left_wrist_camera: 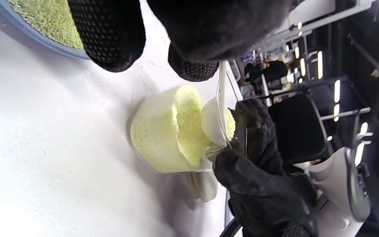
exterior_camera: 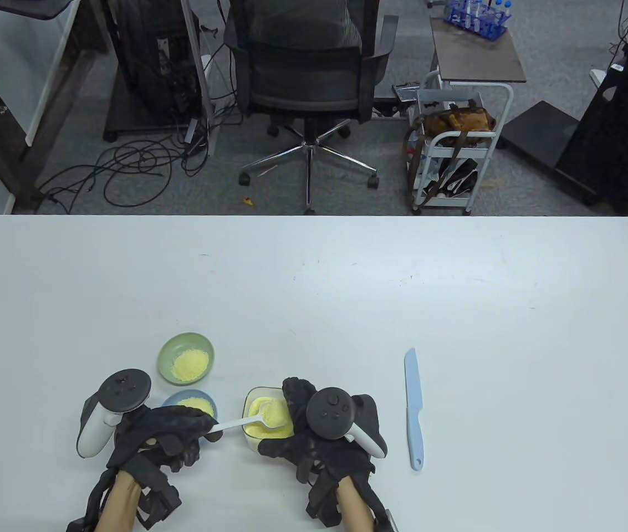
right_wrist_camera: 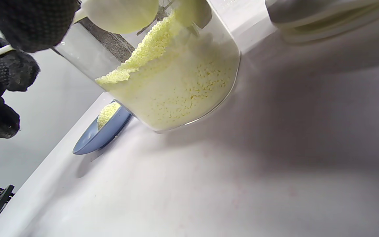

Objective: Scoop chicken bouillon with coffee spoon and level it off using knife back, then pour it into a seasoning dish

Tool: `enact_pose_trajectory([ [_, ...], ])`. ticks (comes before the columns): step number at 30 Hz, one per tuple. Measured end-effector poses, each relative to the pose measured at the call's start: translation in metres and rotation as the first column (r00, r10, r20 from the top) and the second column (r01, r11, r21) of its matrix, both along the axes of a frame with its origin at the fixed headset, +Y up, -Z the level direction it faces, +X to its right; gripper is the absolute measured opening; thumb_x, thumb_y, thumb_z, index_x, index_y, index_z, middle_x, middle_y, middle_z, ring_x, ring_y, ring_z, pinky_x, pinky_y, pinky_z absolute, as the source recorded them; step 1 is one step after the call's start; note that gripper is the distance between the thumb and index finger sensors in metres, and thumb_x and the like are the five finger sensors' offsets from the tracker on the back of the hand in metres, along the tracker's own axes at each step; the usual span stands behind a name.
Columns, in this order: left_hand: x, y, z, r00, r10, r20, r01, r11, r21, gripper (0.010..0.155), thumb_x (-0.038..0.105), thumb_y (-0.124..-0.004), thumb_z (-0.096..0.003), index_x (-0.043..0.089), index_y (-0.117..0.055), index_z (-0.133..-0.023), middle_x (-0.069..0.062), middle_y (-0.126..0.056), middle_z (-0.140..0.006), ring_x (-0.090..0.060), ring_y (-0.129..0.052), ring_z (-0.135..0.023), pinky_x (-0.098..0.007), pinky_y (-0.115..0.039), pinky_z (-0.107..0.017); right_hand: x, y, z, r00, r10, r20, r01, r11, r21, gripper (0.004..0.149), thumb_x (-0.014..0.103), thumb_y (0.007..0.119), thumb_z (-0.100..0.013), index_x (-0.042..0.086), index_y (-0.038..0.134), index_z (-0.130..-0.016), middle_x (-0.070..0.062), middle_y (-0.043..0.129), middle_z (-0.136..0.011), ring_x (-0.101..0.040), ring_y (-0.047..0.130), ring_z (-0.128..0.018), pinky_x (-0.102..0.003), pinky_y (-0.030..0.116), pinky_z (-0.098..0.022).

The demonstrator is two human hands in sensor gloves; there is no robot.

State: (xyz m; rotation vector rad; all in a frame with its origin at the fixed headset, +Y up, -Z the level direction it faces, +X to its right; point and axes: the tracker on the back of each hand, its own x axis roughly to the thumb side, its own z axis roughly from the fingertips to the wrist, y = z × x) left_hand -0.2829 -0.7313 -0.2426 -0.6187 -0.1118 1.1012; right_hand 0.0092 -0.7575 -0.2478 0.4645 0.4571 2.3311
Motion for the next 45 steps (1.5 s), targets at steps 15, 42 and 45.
enact_pose_trajectory([
  [15, -0.014, 0.002, 0.014, 0.99, 0.143, -0.016, -0.142, 0.987, 0.07, 0.046, 0.035, -0.075, -0.0464, -0.001, -0.089, -0.071, 0.002, -0.096, -0.018, 0.004, -0.083, 0.005, -0.033, -0.082, -0.041, 0.003, 0.002, 0.002, 1.0, 0.009, -0.007, -0.009, 1.0, 0.01, 0.104, 0.054, 0.083, -0.041, 0.024, 0.002, -0.099, -0.017, 0.001, -0.11, -0.049, 0.024, -0.098, -0.066, 0.023, -0.072],
  [42, -0.013, 0.003, 0.016, 0.987, 0.161, -0.013, -0.159, 0.983, 0.097, 0.046, 0.035, -0.075, -0.0462, -0.002, -0.088, -0.071, -0.001, -0.096, -0.019, 0.003, -0.083, 0.004, -0.034, -0.082, -0.042, 0.16, -0.014, 0.034, 0.528, 0.593, 0.608, -0.598, 0.768, -0.231, 0.069, 0.054, 0.074, -0.043, 0.006, 0.062, -0.092, -0.024, 0.074, -0.08, -0.024, 0.082, -0.049, -0.047, 0.071, -0.041],
  [45, -0.013, 0.003, 0.016, 0.987, 0.163, -0.013, -0.161, 0.982, 0.095, 0.046, 0.035, -0.075, -0.0463, -0.002, -0.088, -0.071, -0.001, -0.096, -0.019, 0.003, -0.083, 0.004, -0.034, -0.082, -0.042, 0.157, -0.014, 0.029, 0.506, 0.609, 0.611, -0.625, 0.747, -0.228, 0.067, 0.053, 0.075, -0.043, 0.006, 0.065, -0.09, -0.024, 0.077, -0.078, -0.025, 0.083, -0.046, -0.047, 0.071, -0.04],
])
